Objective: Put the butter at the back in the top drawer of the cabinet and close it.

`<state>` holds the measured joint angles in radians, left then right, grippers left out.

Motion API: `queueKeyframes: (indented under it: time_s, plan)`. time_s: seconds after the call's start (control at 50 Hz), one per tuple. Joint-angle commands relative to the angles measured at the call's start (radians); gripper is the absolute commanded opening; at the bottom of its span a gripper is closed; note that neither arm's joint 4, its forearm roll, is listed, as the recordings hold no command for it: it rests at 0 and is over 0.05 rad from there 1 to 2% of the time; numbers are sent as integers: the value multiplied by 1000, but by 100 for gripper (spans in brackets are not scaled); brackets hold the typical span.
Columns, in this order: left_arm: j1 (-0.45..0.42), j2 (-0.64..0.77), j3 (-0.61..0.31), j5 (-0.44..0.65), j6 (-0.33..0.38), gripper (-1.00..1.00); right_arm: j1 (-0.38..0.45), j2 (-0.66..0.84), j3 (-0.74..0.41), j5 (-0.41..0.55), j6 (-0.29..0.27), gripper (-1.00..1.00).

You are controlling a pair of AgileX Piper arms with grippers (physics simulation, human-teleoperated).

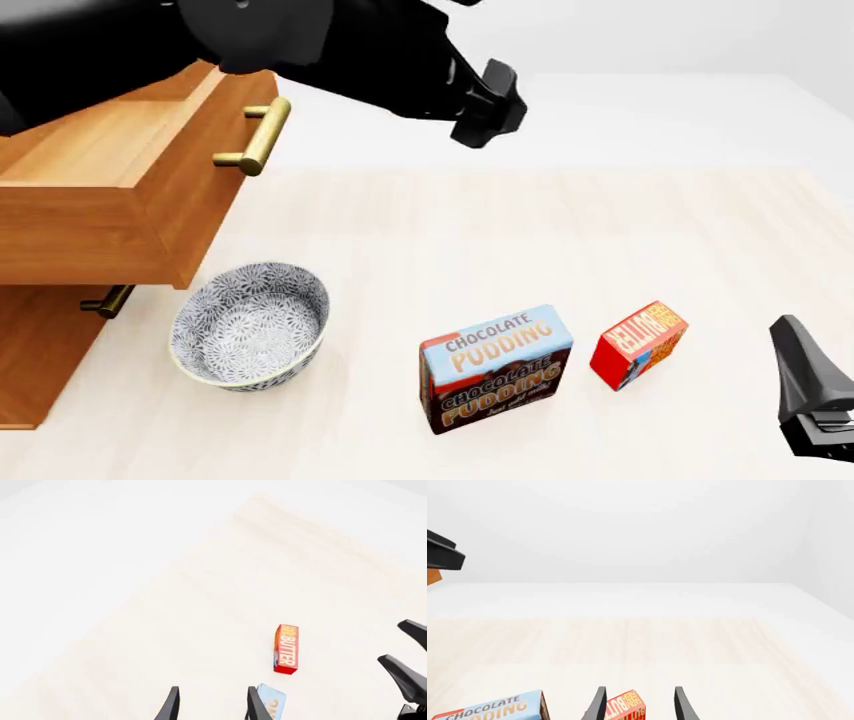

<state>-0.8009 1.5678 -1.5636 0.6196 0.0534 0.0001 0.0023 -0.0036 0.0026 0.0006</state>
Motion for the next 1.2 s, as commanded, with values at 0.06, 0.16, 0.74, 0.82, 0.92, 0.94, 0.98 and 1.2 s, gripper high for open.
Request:
queueKeyframes:
  time_s: [0.06,0.16,0.74,0.82,0.92,0.94,0.98,1.2]
  plan:
    - [-41,86,-49,-10,-7,100,0,0,0,0,0,100]
    - [-61,89,-47,-7,-10,100,0,0,0,0,0,100]
    - [-156,220,-211,54,9,100,0,0,0,0,0,100]
    - [-174,249,-238,59,8,100,0,0,0,0,0,100]
    - [-188,280,-287,75,1,100,0,0,0,0,0,100]
    - [-190,286,-291,76,2,100,0,0,0,0,0,100]
    - [-196,304,-304,78,3,100,0,0,0,0,0,100]
    - [-213,381,-371,99,-1,100,0,0,0,0,0,100]
